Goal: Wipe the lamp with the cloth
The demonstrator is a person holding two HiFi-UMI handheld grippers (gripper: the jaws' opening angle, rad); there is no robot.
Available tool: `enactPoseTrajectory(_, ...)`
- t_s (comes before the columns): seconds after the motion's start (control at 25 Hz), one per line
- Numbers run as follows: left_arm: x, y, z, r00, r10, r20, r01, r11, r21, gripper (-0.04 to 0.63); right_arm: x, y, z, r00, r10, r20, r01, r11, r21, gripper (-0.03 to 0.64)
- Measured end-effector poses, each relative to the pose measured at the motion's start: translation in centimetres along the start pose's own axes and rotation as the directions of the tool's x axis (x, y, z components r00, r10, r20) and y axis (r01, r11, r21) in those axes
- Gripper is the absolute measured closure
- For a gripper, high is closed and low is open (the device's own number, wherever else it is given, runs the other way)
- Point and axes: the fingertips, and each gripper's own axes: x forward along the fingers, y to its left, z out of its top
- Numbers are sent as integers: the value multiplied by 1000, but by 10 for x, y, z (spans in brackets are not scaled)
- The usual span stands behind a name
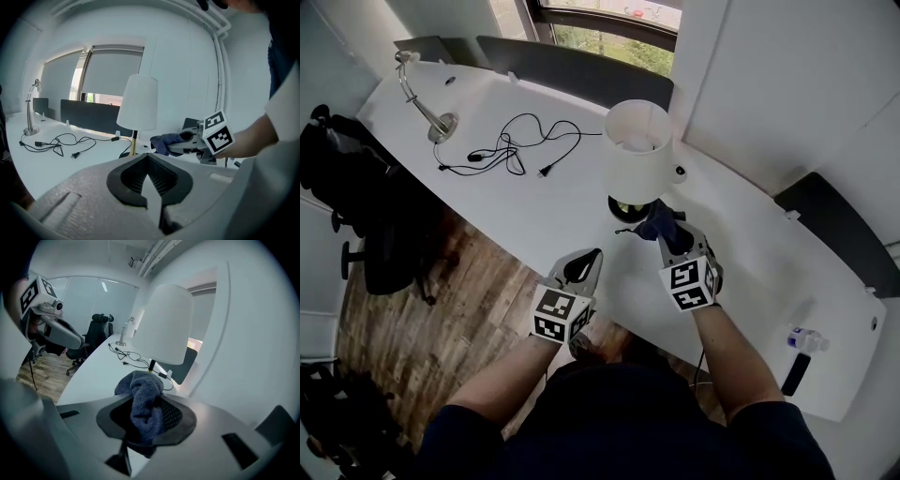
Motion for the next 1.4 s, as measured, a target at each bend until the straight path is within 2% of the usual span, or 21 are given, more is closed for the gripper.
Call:
enactPoseTrajectory(0.2,-26,-16,21,998,-54,42,54,999,8,597,-27,19,19,1000,-5,25,4,1000,18,512)
enactPoseTrajectory(0.4,-52,-36,32,991,-109,76,108,994,25,597,-57,49,34,998,27,51,-28,999,25,512)
enactPoseTrajectory(0.56,-73,-46,38,985,-152,83,149,988,37,597,-81,74,52,995,60,85,-61,998,11,512)
enactPoseTrajectory(0.72,-94,-53,40,981,-179,75,178,984,18,597,-103,90,73,988,89,125,-92,996,19,512)
enactPoseTrajectory(1.04,-116,-59,54,975,-186,121,185,983,21,597,-149,106,103,971,139,194,-157,984,83,512)
enactPoseTrajectory(1.4,-133,-70,61,971,-176,164,163,982,90,597,-173,128,127,938,186,293,-230,965,123,512)
